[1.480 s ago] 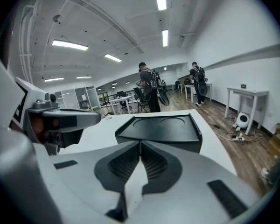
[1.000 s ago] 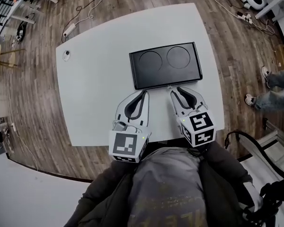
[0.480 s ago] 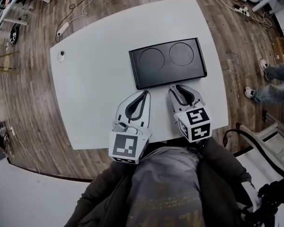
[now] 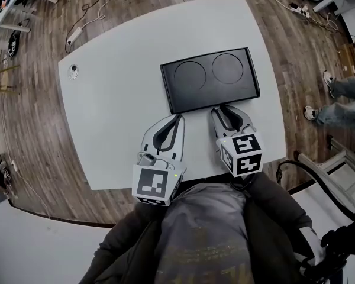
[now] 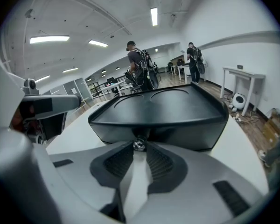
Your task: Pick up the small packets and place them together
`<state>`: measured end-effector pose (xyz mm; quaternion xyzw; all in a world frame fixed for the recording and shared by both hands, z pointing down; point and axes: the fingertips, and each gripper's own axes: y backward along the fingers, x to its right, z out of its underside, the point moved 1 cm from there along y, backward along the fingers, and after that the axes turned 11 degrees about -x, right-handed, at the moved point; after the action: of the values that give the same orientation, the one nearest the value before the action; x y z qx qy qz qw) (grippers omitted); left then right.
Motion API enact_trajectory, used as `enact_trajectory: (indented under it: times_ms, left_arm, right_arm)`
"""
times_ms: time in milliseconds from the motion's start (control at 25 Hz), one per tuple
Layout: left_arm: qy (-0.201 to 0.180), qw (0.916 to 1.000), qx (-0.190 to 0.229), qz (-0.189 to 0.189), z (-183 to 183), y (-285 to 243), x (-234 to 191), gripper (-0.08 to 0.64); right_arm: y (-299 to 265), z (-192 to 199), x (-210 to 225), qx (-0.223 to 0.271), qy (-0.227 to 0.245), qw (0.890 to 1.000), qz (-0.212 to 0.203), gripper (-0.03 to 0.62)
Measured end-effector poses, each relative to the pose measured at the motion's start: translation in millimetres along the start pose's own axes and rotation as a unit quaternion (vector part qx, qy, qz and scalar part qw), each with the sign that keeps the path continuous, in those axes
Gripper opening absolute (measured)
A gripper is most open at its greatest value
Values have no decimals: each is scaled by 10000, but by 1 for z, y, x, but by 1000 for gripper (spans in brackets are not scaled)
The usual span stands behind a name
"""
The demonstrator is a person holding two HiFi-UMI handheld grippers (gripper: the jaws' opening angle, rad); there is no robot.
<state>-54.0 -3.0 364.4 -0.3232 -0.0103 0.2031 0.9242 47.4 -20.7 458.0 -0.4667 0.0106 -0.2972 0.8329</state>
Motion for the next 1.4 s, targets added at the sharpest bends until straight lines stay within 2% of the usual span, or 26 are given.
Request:
enact_trajectory:
  times_ms: [400, 1400]
  left_arm:
    - [14, 9999, -73, 140, 0, -6, -2, 2]
    - [-34, 9998, -68, 184, 8, 0, 11, 2]
  right_arm:
    - [-4, 0, -3, -94, -58, 9999, -52, 74]
    - [5, 13, -7, -39, 3, 10000, -76, 72]
